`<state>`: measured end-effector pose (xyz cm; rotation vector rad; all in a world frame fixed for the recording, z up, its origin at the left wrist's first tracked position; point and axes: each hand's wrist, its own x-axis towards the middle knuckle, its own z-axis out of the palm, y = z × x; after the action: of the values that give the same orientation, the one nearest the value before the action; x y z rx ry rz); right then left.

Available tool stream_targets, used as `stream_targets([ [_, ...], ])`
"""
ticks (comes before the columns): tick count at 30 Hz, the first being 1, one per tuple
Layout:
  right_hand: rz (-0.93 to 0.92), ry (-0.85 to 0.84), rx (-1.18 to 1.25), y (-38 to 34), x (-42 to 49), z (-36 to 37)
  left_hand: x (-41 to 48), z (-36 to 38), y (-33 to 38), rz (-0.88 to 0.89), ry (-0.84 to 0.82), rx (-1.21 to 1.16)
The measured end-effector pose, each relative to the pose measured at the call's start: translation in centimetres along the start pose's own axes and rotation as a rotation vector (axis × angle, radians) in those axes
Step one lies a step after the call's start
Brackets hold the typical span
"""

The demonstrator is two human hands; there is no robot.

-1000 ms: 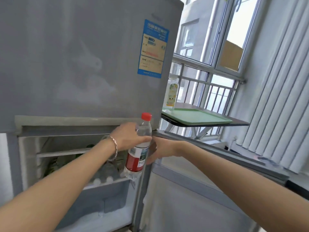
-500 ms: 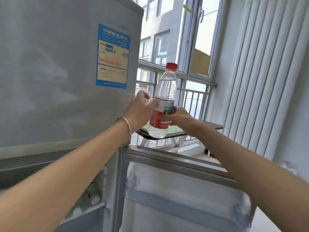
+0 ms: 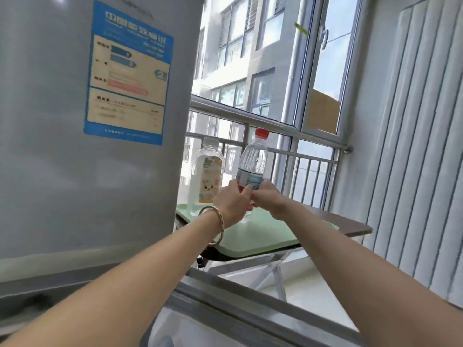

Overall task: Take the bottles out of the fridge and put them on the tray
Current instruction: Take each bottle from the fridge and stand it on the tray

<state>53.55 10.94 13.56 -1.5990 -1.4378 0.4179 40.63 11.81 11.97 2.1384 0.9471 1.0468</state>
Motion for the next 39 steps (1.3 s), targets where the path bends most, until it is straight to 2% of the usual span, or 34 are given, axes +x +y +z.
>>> stream_targets([
  [7,-0.036,0.009,0.006,1.3,4.3,1.5,3.8,1.7,-2.1,-0.051,-0.012,0.081],
  [12,0.072,-0.034,-0.019,1.7,5.1,1.5,3.9,1.6,-2.0,-0.047,-0.060,0.106],
  [16,0.086,0.146,-0.288,0.8,2.7,1.6,2.0,0.5,-1.2,0.021,-0.076,0.170],
  [22,-0.170,0.209,-0.642,-4.2,-6.8,3.1,-5.9,-4.0,0.1,0.228,-0.120,0.346],
  [28,-0.281,0.120,-0.835,-7.3,-14.7,8.1,-14.9,-9.3,-2.0,0.320,-0.185,0.509],
  [33,-0.290,0.015,-0.801,-7.8,-17.5,14.2,-19.0,-11.7,-6.3,0.275,-0.218,0.556],
  [36,-0.229,-0.103,-0.770,-7.1,-18.1,18.2,-21.2,-13.1,-9.5,0.217,-0.226,0.460],
  [39,-0.183,-0.223,-0.756,-5.5,-18.6,22.5,-23.4,-13.9,-13.1,0.143,-0.256,0.494],
])
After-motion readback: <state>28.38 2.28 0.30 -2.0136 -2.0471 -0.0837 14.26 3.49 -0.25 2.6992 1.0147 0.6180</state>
